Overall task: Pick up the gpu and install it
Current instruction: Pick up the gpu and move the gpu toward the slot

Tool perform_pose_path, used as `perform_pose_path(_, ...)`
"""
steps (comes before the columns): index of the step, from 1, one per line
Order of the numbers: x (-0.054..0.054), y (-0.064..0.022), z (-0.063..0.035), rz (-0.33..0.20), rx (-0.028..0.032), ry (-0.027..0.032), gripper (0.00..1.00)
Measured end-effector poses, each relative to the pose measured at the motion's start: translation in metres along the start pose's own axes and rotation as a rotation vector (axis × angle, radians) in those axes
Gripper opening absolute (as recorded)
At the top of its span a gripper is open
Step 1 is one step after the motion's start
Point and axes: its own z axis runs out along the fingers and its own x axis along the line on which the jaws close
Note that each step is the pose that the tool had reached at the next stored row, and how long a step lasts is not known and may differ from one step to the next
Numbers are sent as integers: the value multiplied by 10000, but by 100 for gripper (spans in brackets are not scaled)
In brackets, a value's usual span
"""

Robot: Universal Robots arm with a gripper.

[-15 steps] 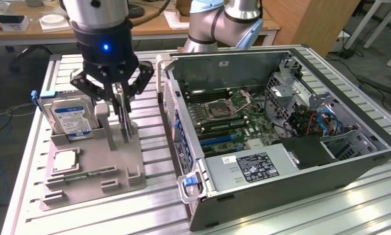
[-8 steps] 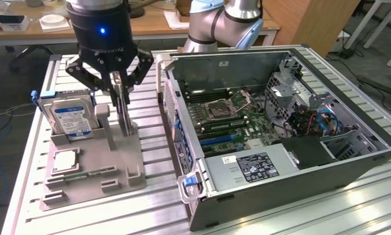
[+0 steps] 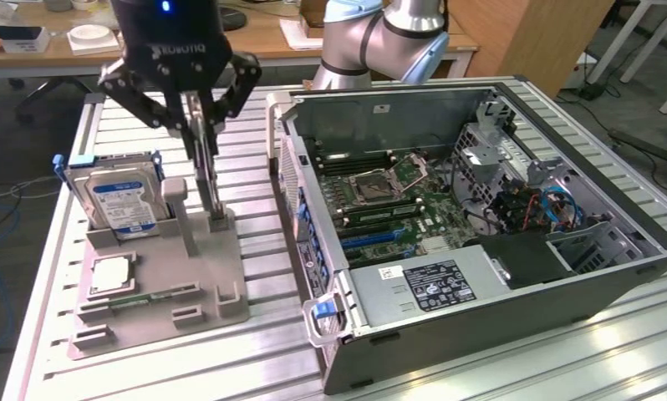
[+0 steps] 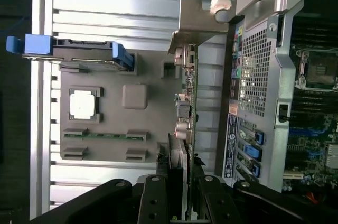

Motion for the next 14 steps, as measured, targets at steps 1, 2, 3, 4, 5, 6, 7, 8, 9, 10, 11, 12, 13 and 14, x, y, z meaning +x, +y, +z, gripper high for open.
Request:
perform_pose_path(1, -2, 0, -45, 0, 1, 1, 27)
perform_pose_path(2, -3, 0, -91, 0, 1, 2, 27)
perform_pose_path(3, -5, 0, -135, 0, 0, 1, 27)
perform_pose_path(4, -6, 0, -163, 0, 1, 2, 27)
perform_pose_path(5, -5, -1, -162, -1, -2, -9, 27)
perform_pose_path(6, -5, -1, -162, -2, -2, -9, 27)
perform_pose_path(7, -5, -1, -162, -1, -1, -9, 27)
perform_pose_path(8, -4, 1, -163, 2, 0, -8, 27)
perform_pose_path(9, -5, 1, -163, 14, 0, -8, 27)
perform_pose_path(10, -16, 1, -164, 41, 0, -7, 27)
perform_pose_path(11, -34, 0, -163, 53, 0, -7, 27)
perform_pose_path(12, -61, -1, -162, 59, 0, -8, 27)
perform_pose_path(13, -89, -2, -160, 62, -1, -9, 27)
perform_pose_path(14, -117, -4, -159, 64, -1, -9, 27)
